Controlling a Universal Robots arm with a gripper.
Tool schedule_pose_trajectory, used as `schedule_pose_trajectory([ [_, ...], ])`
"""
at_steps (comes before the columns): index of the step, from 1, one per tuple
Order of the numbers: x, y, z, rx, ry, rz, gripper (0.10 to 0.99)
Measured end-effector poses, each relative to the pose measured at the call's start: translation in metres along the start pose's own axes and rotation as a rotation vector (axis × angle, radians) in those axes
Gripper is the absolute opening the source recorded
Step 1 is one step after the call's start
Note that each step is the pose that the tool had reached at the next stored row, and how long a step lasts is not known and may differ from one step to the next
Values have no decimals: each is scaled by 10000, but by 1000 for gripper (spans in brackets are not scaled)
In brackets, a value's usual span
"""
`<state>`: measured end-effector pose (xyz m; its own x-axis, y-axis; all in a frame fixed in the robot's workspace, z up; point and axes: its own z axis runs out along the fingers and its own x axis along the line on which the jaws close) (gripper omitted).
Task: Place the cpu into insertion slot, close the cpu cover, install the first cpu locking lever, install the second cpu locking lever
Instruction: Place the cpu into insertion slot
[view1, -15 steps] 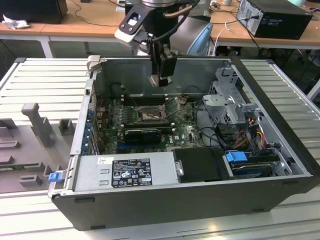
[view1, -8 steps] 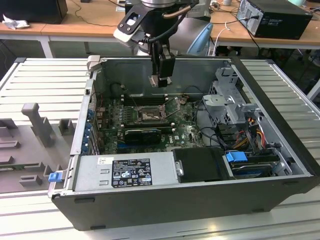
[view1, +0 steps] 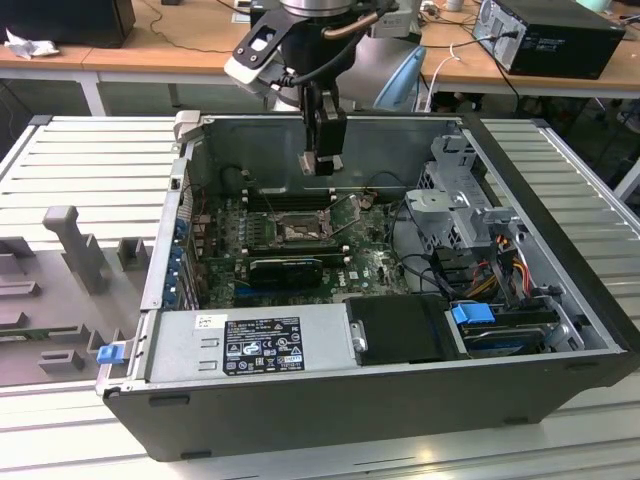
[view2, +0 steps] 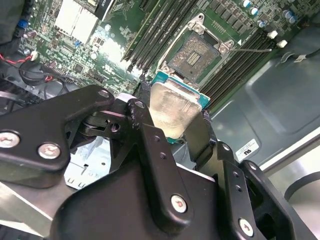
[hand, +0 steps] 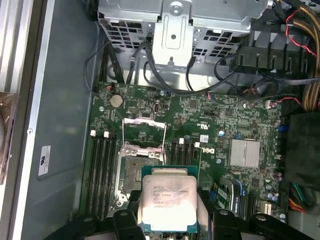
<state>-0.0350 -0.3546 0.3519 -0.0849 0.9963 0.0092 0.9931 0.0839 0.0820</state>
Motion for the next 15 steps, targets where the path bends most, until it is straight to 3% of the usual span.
schedule_pose_trajectory([
  [6,-1,-3,35,-5,-50,600,525],
  [9,-1,-8,94,-5,-51,620,525],
  [15,-1,-11,131,-5,-51,621,525],
])
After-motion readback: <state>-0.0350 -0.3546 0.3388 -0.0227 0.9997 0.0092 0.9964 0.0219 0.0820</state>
